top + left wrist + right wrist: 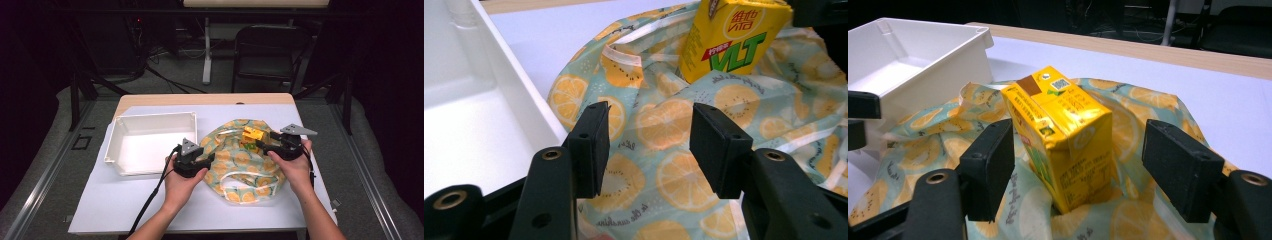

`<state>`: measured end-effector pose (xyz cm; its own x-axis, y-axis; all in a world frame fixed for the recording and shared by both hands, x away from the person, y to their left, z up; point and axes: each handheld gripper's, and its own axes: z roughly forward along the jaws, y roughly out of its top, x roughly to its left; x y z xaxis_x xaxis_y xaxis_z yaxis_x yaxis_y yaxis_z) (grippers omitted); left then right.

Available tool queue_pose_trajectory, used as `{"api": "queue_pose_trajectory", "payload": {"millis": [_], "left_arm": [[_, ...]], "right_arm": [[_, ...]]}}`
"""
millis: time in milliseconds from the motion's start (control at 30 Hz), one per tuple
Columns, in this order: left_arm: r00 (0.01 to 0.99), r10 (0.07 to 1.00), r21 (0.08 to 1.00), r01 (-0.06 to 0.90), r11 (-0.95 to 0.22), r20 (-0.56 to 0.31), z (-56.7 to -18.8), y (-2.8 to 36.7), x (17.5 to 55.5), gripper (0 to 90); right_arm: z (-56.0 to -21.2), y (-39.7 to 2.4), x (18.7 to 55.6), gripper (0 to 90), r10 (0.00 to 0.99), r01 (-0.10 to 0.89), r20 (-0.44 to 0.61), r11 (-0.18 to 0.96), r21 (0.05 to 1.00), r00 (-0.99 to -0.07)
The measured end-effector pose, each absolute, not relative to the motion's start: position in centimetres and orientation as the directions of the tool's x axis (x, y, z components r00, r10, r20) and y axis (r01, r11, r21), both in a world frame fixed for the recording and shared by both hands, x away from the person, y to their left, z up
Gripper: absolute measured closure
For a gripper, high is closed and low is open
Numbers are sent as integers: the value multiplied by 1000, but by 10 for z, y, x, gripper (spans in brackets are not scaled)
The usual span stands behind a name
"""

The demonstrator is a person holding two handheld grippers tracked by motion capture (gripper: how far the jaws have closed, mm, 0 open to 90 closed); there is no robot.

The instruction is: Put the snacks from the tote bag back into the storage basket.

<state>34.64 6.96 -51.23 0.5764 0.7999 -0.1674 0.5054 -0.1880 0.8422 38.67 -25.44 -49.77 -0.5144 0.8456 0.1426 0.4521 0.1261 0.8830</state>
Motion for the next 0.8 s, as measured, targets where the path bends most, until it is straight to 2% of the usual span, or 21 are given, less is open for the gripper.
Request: {"api": "queue_pose_trajectory", "payload": {"millis": [500,800], "left_arm": [[612,764,843,506,-180,-204,-515,82,335,457],[621,756,837,513,-189,-209,-518,79,335,457]], "right_arm": [[-509,-237,413,248,821,445,106,191,875,-561],[-517,-230,419,290,796,442,99,224,868,-597]]}}
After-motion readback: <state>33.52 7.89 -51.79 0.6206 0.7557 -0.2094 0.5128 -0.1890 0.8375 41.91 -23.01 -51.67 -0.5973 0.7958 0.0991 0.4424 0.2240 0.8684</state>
